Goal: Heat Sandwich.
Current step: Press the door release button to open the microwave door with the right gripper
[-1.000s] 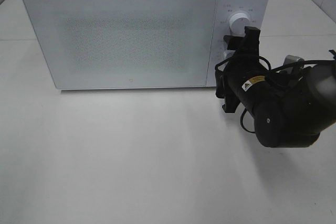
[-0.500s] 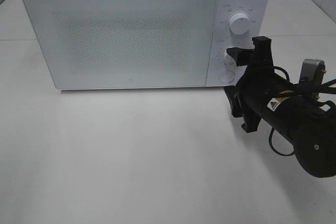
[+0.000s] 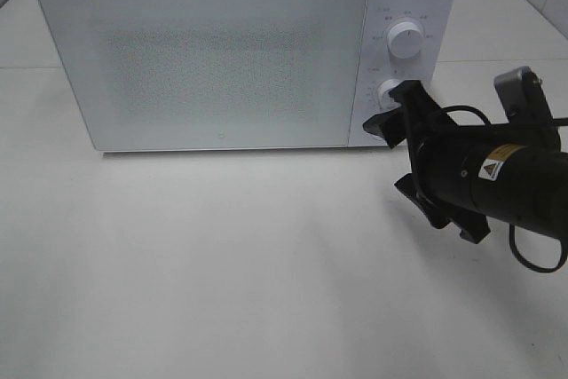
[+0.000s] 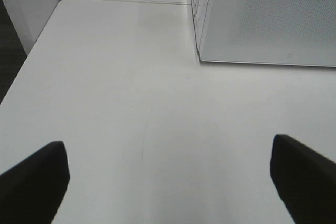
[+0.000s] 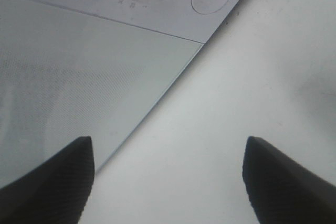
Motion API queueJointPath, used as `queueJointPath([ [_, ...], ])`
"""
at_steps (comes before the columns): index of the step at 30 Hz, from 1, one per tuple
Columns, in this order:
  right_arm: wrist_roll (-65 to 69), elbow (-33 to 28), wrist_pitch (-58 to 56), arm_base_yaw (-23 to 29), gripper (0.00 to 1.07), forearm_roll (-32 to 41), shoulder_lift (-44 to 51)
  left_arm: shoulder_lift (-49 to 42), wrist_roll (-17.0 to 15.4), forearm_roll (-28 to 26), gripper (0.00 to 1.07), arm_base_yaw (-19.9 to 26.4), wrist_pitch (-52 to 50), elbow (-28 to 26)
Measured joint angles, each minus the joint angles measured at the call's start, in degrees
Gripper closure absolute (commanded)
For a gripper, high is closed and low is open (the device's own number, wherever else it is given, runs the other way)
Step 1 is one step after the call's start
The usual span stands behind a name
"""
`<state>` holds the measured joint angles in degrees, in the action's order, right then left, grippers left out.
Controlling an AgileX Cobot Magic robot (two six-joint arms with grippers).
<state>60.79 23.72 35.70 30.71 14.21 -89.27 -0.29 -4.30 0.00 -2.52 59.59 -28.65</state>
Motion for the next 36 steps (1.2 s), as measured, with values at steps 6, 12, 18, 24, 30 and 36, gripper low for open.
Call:
queueJointPath([
  [6,-24.47,5.67,-19.54,-3.78,0.31,0.34,6.02,0.00,0.00,0.00,0.09,0.00,0.00,0.00],
  [12,-42.11,9.74,-34.21,-8.54,0.31,0.17,9.22,0.00,0.00,0.00,0.09,0.00,0.00,0.00],
  [18,-51.45,12.61,-46.75,-9.34,0.31,-4.53,12.15,0.00,0.00,0.00,0.09,0.00,0.00,0.00],
  [24,-52.08,14.21,-57.58,-9.34,0.31,-12.43,17.42,0.00,0.00,0.00,0.09,0.00,0.00,0.00],
  [30,-53.17,14.27,-66.46,-9.34,0.31,-16.21,24.81,0.00,0.00,0.00,0.09,0.00,0.00,0.00],
  [36,-53.51,14.27,-74.08,-9.51,0.31,-16.79,34.09,0.00,0.00,0.00,0.09,0.00,0.00,0.00],
])
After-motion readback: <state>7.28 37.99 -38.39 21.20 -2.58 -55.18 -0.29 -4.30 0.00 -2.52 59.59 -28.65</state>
